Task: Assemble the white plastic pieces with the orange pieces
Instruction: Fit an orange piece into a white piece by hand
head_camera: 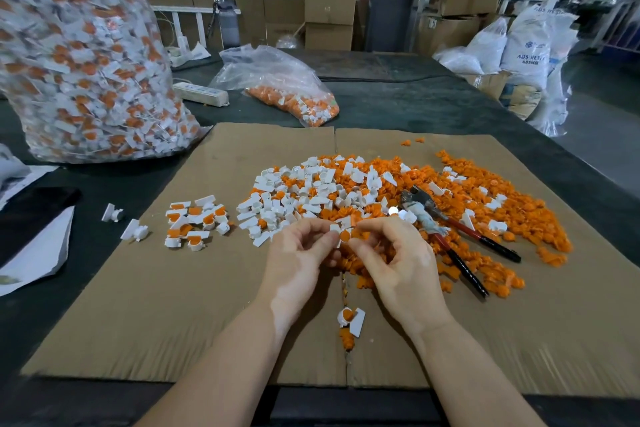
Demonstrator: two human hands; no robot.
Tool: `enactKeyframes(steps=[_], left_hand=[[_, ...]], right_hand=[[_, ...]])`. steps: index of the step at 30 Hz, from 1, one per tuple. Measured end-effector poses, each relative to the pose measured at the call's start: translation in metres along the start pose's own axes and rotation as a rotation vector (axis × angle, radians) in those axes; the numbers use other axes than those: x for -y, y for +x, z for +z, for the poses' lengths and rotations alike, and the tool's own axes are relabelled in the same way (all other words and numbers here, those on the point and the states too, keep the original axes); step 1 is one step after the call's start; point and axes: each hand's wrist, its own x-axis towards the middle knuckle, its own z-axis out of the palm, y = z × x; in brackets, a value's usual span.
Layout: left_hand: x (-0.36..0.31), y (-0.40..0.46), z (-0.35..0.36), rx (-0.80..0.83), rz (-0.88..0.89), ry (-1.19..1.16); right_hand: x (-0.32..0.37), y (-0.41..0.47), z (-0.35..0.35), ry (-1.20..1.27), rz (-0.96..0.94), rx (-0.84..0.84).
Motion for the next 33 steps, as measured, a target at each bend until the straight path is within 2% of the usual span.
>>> enactKeyframes(steps=[6,21,24,26,28,31,33], left_hand=[[0.001,0.0,0.0,0.031,0.024,0.036],[-0.002,0.001,0.001,0.029,0.043,0.085],[-0.004,0.001,0.0,0.031,0.026,0.056],[-0.005,0.001,0.0,0.034,0.023,0.042],[-0.005,0.001,0.0,0.039,0.036,0.061],[-0.005,0.002,0.001,0.029,0.034,0.055],[-0.005,0.003,0.001,0.021,0.024,0.041]], right_hand=[[-0.002,0.001,0.0,-0.035,-0.062,0.031],[0.0,0.002,0.0,-0.073,-0.071,0.037],[-0.001,0.004,-0.007,-0.12,0.037,-0.016],[-0.006,0.008,-0.017,-0.261,0.166,-0.1],[-0.014,0.016,-0.033,-0.481,0.373,-0.091],[-0.025,0.027,-0.055,-0.758,0.681,0.178],[-0.03,0.032,-0.062,-0.826,0.772,0.329]])
